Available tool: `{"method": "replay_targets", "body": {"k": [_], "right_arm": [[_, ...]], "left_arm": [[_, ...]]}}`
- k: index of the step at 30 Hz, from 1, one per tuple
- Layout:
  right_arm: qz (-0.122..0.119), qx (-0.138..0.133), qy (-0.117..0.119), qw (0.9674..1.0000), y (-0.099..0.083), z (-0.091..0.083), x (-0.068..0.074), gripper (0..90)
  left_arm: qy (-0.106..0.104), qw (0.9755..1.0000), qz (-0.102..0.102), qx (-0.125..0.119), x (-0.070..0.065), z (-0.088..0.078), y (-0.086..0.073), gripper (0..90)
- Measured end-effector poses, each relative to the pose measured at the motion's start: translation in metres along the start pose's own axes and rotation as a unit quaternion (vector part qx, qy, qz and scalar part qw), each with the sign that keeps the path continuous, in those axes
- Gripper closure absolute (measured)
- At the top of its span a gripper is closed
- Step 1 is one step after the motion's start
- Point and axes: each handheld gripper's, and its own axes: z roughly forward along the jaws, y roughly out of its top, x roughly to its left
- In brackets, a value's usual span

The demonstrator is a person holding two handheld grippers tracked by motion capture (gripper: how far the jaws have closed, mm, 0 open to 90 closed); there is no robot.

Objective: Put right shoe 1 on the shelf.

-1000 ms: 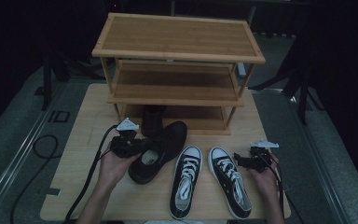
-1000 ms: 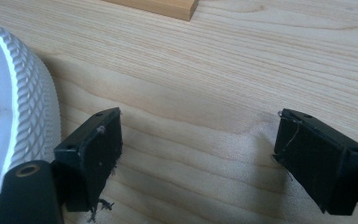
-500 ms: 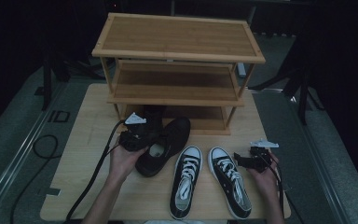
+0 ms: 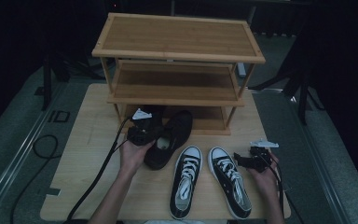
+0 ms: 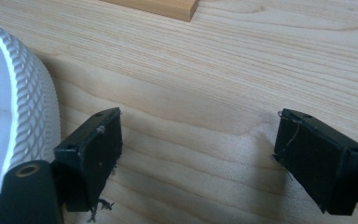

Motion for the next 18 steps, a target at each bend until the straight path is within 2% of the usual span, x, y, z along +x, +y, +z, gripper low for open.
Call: {"method": "replay_targets", "body": {"k": [8,11,17,18], "right_arm": [[0.001,0.000,0.000,1.0000,0.000,0.000,0.000,14.9],[0.001,0.000,0.000,1.0000,0.000,0.000,0.000,14.8],[0.000,0.000,0.000,1.0000,0.000,0.000,0.000,14.8],[0.000,0.000,0.000,1.0000,0.000,0.000,0.000,14.9]], "left_arm": [[0.033,0.9994,-0.001,-0.009,-0.001,0.010,-0.004,88.3],[0.050,0.9986,0.008,-0.016,-0.004,0.009,-0.005,88.3],[0.070,0.9975,0.003,-0.005,-0.005,0.007,-0.011,88.2],[0.081,0.9967,0.004,-0.006,-0.007,0.006,-0.013,88.3]]}}
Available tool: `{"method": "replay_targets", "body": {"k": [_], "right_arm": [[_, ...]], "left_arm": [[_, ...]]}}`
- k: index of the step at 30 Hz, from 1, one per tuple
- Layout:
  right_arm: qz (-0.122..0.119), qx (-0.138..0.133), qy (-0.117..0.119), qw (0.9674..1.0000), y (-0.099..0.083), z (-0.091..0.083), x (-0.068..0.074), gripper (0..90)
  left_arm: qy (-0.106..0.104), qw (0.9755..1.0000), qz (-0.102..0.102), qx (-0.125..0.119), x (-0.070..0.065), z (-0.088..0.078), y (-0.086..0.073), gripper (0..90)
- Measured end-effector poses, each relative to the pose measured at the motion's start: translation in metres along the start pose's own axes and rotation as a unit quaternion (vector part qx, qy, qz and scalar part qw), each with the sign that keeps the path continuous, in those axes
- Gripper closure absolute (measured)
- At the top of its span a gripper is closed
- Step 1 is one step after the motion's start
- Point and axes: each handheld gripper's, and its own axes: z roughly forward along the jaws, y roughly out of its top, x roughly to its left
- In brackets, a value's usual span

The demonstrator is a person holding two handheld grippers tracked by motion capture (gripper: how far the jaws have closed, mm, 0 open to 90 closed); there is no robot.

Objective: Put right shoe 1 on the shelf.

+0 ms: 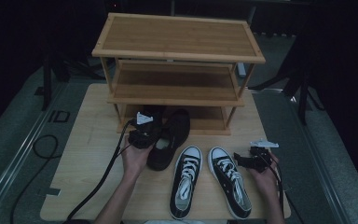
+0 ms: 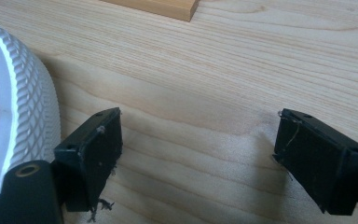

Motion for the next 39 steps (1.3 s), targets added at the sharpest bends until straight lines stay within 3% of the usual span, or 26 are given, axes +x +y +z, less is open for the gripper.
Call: {"method": "replay_targets", "body": {"k": [5,9,10,12,16,20,23,25,32,39], "right_arm": [[0.000,0.000,0.000,1.0000,0.000,0.000,0.000,14.8],[0.000,0.000,0.000,1.0000,0.000,0.000,0.000,14.9],[0.000,0.000,0.000,1.0000,0.000,0.000,0.000,14.9],[0.000,0.000,0.000,1.0000,0.000,0.000,0.000,14.8],[0.000,0.000,0.000,1.0000,0.000,0.000,0.000,14.9],[0.000,0.000,0.000,1.0000,0.000,0.000,0.000,14.9],[0.000,0.000,0.000,1.0000,0.000,0.000,0.000,14.8],[0.000,0.000,0.000,1.0000,0.000,0.000,0.000,14.9],[-0.001,0.000,0.000,1.0000,0.000,0.000,0.000,14.8],[0.000,0.000,0.000,1.0000,0.000,0.000,0.000,14.8]], "left_arm": [[-0.002,1.0000,0.002,0.005,-0.001,0.000,-0.001,88.0],[-0.013,0.9997,0.007,0.021,0.002,0.002,-0.002,84.1],[-0.026,0.9994,0.008,0.024,0.003,0.001,-0.002,84.1],[-0.037,0.9990,0.015,0.020,0.003,-0.001,-0.002,76.7],[-0.058,0.9981,0.022,0.001,0.003,-0.017,0.002,73.9],[-0.059,0.9974,0.041,0.001,0.002,-0.029,0.004,75.5],[-0.052,0.9969,0.060,0.003,0.002,-0.040,0.002,84.9],[-0.049,0.9970,0.060,0.003,0.004,-0.043,0.000,87.8],[-0.045,0.9974,0.055,0.014,0.018,-0.049,-0.014,90.0],[-0.043,0.9960,0.065,0.045,0.022,-0.050,-0.050,89.8]]}}
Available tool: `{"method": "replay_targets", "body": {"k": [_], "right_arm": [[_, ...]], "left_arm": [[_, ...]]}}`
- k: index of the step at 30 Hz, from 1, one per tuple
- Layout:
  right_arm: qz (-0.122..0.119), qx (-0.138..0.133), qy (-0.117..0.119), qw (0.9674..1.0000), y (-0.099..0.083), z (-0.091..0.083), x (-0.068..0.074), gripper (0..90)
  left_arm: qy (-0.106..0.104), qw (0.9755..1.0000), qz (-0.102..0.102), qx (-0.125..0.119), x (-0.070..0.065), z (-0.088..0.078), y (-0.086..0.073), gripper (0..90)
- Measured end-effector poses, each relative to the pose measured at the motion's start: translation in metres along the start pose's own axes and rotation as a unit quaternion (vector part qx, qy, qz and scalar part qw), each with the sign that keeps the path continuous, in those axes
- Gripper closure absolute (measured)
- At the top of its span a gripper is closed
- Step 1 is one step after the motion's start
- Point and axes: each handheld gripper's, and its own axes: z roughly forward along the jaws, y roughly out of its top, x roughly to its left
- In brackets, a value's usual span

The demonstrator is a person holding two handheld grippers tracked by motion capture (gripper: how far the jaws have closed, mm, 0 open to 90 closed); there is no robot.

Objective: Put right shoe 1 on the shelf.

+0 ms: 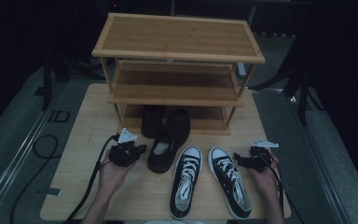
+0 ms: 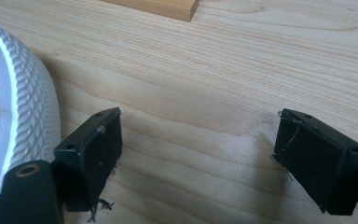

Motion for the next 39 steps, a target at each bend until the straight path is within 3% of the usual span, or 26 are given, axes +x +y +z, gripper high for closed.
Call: {"method": "replay_targets", "body": {"k": [8,11,25,28,33,36,39], "right_arm": [[0.000,0.000,0.000,1.0000,0.000,0.000,0.000,14.8],[0.000,0.000,0.000,1.0000,0.000,0.000,0.000,14.8],[0.000,0.000,0.000,1.0000,0.000,0.000,0.000,14.8],[0.000,0.000,0.000,1.0000,0.000,0.000,0.000,14.9],[0.000,0.000,0.000,1.0000,0.000,0.000,0.000,14.8],[0.000,0.000,0.000,1.0000,0.000,0.000,0.000,14.8],[0.000,0.000,0.000,1.0000,0.000,0.000,0.000,14.9]], "left_arm": [[-0.004,0.9993,0.024,0.028,-0.013,0.000,-0.025,89.1],[-0.015,0.9983,0.032,0.046,-0.020,0.006,-0.031,89.0],[-0.034,0.9974,0.036,0.052,-0.032,0.024,-0.030,89.8],[-0.038,0.9966,0.049,0.054,-0.041,0.030,-0.025,89.9],[-0.041,0.9974,0.037,0.047,-0.039,0.035,-0.023,89.8],[-0.045,0.9969,0.045,0.047,-0.041,0.032,-0.023,89.7],[-0.063,0.9955,0.060,0.039,-0.045,0.027,-0.023,89.7]]}}
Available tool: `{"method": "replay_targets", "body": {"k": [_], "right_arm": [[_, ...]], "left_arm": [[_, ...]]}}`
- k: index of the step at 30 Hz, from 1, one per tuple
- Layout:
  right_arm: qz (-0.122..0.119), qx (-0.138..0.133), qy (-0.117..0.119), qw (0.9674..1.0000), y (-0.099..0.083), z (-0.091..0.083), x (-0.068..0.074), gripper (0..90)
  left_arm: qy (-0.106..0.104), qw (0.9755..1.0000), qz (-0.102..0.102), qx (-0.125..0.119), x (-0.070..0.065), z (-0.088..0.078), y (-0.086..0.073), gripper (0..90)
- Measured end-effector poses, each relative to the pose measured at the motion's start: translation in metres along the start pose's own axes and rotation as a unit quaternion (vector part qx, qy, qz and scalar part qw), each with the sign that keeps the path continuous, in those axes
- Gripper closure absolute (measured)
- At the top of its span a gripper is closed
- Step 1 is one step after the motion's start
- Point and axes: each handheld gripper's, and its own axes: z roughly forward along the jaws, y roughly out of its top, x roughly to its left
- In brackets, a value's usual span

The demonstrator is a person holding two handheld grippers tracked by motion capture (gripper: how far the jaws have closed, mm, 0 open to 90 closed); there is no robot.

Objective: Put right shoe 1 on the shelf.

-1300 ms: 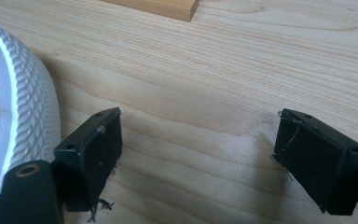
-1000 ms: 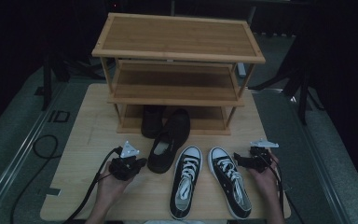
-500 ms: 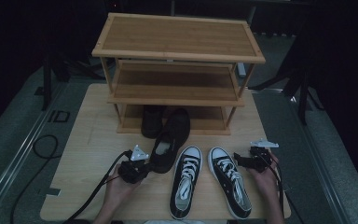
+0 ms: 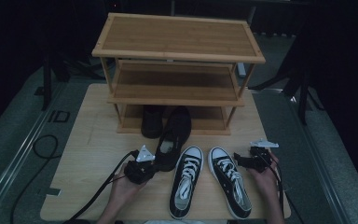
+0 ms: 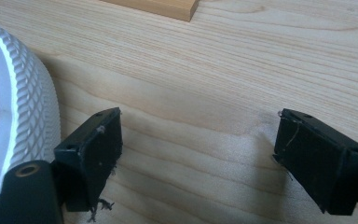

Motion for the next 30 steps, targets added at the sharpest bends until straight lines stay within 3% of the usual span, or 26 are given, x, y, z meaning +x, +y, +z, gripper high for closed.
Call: {"method": "replay_targets", "body": {"k": [6,12,15,21,28,30], "right_arm": [[0.000,0.000,0.000,1.0000,0.000,0.000,0.000,14.9],[0.000,0.000,0.000,1.0000,0.000,0.000,0.000,14.9],[0.000,0.000,0.000,1.0000,0.000,0.000,0.000,14.9],[0.000,0.000,0.000,1.0000,0.000,0.000,0.000,14.9],[0.000,0.000,0.000,1.0000,0.000,0.000,0.000,14.9],[-0.001,0.000,0.000,1.0000,0.000,0.000,0.000,14.9]], "left_arm": [[-0.014,0.9998,0.014,-0.005,-0.008,0.009,0.011,89.8],[-0.008,0.9998,0.014,-0.010,-0.009,0.019,0.019,90.0],[0.003,0.9998,-0.004,-0.022,-0.003,0.023,0.024,90.0],[0.015,0.9993,-0.013,-0.031,0.011,0.027,0.032,90.0],[0.016,0.9993,-0.005,-0.033,0.018,0.029,0.038,89.9],[0.016,0.9996,0.010,-0.020,0.014,0.028,0.036,89.9]]}}
